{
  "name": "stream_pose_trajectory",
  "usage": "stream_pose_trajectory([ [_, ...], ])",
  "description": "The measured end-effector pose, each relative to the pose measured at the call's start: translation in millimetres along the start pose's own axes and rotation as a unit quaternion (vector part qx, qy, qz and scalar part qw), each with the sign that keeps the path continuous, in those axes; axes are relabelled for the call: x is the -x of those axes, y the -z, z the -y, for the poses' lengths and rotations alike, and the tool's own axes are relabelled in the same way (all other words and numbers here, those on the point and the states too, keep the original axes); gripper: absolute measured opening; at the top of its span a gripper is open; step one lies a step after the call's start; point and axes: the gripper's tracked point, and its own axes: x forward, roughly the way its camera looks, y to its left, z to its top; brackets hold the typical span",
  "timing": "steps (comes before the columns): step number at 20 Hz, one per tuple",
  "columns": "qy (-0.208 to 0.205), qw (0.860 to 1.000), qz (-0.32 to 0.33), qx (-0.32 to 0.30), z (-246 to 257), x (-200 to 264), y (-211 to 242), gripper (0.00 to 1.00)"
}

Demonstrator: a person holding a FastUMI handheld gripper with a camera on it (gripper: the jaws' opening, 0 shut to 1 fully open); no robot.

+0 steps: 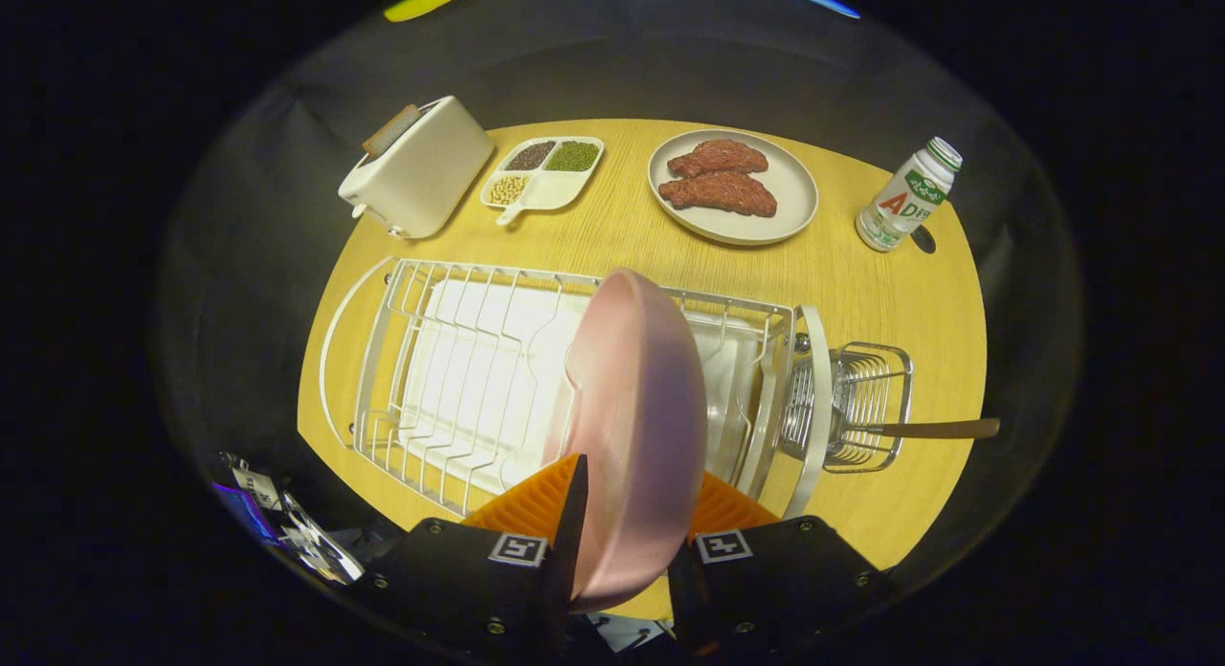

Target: Take the plate from the dish rack, then take the spoon from the basket and place it into the plate.

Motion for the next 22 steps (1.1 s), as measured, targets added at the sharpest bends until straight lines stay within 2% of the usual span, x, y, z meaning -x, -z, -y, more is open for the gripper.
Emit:
stream_pose_trajectory([
  [5, 0.036, 0.999, 0.0, 0.021, 9.5, 16.5, -14.3, 0.42],
  [6, 0.035, 0.999, -0.003, 0.024, 8.0, 10.8, -13.8, 0.36],
  [8, 0.057, 0.998, 0.009, 0.037, 14.5, 14.7, -20.3, 0.36],
  [10, 0.061, 0.997, 0.002, 0.043, 10.7, 13.7, -25.7, 0.31],
  [22, 0.09, 0.987, -0.006, 0.132, 16.6, 18.8, -50.5, 0.31],
])
